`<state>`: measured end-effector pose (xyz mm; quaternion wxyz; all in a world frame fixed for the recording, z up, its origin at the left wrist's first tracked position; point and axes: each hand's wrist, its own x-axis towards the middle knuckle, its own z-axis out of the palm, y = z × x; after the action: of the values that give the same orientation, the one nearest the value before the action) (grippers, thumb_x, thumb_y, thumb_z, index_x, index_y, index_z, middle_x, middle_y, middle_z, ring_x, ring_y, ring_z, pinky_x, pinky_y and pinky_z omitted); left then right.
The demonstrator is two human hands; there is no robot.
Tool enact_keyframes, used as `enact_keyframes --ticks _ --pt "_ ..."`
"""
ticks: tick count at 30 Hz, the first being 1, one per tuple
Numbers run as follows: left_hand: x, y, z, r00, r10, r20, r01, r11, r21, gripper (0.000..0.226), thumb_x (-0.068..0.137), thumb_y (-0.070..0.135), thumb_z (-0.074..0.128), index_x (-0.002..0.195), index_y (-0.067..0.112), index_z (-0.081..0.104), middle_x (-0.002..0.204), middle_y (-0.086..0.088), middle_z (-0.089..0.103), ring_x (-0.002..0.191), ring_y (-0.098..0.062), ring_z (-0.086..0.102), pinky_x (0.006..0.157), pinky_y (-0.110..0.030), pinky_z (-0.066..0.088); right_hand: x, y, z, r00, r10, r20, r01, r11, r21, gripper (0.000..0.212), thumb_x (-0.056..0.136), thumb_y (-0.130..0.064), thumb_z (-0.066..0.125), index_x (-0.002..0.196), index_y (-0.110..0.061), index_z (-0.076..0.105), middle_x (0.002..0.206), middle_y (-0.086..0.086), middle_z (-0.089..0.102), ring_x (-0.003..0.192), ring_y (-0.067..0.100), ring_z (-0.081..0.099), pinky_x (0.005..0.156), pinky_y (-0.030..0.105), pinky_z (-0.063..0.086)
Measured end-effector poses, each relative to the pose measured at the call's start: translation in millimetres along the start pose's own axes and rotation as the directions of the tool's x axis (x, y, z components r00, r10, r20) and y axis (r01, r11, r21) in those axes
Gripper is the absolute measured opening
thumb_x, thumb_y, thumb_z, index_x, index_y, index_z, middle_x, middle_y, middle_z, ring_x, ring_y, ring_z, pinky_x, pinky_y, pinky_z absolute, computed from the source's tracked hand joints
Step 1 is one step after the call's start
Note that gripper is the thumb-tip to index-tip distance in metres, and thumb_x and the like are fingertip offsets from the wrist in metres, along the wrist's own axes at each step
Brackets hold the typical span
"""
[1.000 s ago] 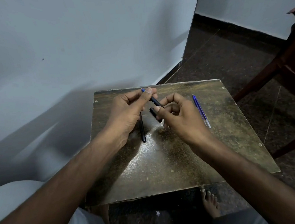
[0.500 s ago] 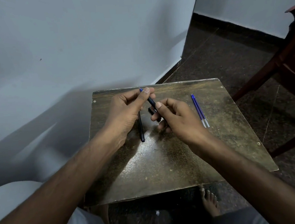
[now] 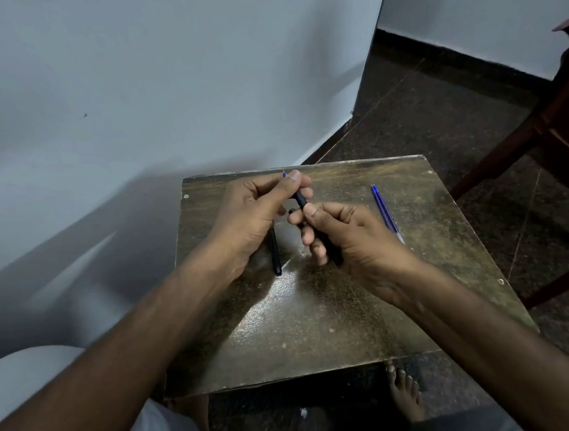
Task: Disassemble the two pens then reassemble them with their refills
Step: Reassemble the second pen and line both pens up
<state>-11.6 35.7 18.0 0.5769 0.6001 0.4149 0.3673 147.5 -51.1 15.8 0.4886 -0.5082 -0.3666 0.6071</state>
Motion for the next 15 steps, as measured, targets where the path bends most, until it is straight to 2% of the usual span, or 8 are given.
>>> enact_keyframes --ticks 1,2,3,4,5,8,10,15 --pt "2 -1 -2 0.996 0.089 -0.025 -0.080 0.966 0.247 0.029 0.107 0.045 0.063 0.104 0.025 0.084 0.094 0.010 0.082 0.086 -0.006 0.074 0.078 -0.024 0.054 1 -1 -2 0.999 0.004 -0.032 -0.004 1.000 -0.030 0.031 0.112 -0.019 0.055 0.118 0.006 0.072 0.070 -0.002 0.067 0.052 0.005 0.055 0.053 0.018 0.047" --pt "2 -3 -4 0.980 0.199 -0.004 -0.163 0.817 0.553 0.035 0.107 0.052 0.058 0.107 0.028 0.083 0.096 0.011 0.081 0.097 -0.015 0.071 0.082 -0.032 0.055 1 -2 -4 0.997 -0.004 -0.080 -0.003 0.996 -0.091 0.030 0.111 -0.019 0.056 0.117 0.005 0.073 0.071 -0.002 0.069 0.052 0.005 0.056 0.052 0.019 0.048" --pt "0 -5 -6 0.955 0.292 0.050 -0.215 0.566 0.796 0.039 0.108 0.056 0.052 0.112 0.031 0.081 0.101 0.013 0.078 0.105 -0.022 0.064 0.084 -0.038 0.052 2 -2 -6 0.991 -0.024 -0.135 0.001 0.987 -0.163 0.028 0.111 -0.019 0.057 0.115 0.002 0.075 0.072 -0.001 0.070 0.052 0.005 0.058 0.053 0.019 0.049" --pt "0 -6 -7 0.926 0.364 0.103 -0.244 0.366 0.898 0.040 0.107 0.058 0.049 0.119 0.034 0.079 0.109 0.013 0.075 0.111 -0.024 0.057 0.085 -0.040 0.050 2 -2 -8 0.983 -0.046 -0.180 0.006 0.976 -0.218 0.026 0.112 -0.020 0.057 0.112 -0.002 0.076 0.073 -0.001 0.071 0.053 0.006 0.059 0.054 0.020 0.049" --pt "-1 -6 -7 0.914 0.382 0.136 -0.251 0.272 0.929 0.040 0.106 0.057 0.049 0.125 0.036 0.077 0.116 0.011 0.073 0.115 -0.024 0.053 0.086 -0.041 0.049 3 -2 -10 0.975 -0.065 -0.212 0.011 0.969 -0.245 0.025 0.112 -0.020 0.056 0.109 -0.005 0.076 0.073 -0.001 0.072 0.054 0.007 0.060 0.054 0.021 0.049" --pt "-4 -9 -3 0.902 0.325 0.285 -0.354 0.176 0.919 0.038 0.097 0.050 0.062 0.131 0.036 0.073 0.125 0.007 0.067 0.122 -0.026 0.051 0.092 -0.044 0.046 6 -4 -13 0.961 -0.092 -0.260 0.031 0.972 -0.232 0.025 0.113 -0.020 0.054 0.106 -0.006 0.074 0.072 -0.001 0.071 0.054 0.007 0.059 0.053 0.022 0.049" --pt "-6 -11 0 0.879 0.292 0.377 -0.427 0.132 0.895 0.035 0.095 0.045 0.061 0.128 0.039 0.072 0.127 0.009 0.065 0.126 -0.024 0.050 0.093 -0.042 0.040 6 -5 -13 0.959 -0.096 -0.265 0.036 0.974 -0.223 0.025 0.113 -0.019 0.054 0.106 -0.006 0.074 0.072 0.000 0.071 0.054 0.008 0.060 0.053 0.022 0.049" --pt "-3 -12 0 0.885 0.268 0.380 -0.429 0.157 0.889 0.029 0.098 0.048 0.058 0.121 0.045 0.075 0.120 0.016 0.067 0.126 -0.020 0.050 0.093 -0.040 0.036 5 -5 -15 0.960 -0.092 -0.264 0.023 0.967 -0.253 0.025 0.112 -0.022 0.056 0.107 -0.007 0.075 0.076 0.000 0.073 0.058 0.011 0.062 0.055 0.024 0.051"
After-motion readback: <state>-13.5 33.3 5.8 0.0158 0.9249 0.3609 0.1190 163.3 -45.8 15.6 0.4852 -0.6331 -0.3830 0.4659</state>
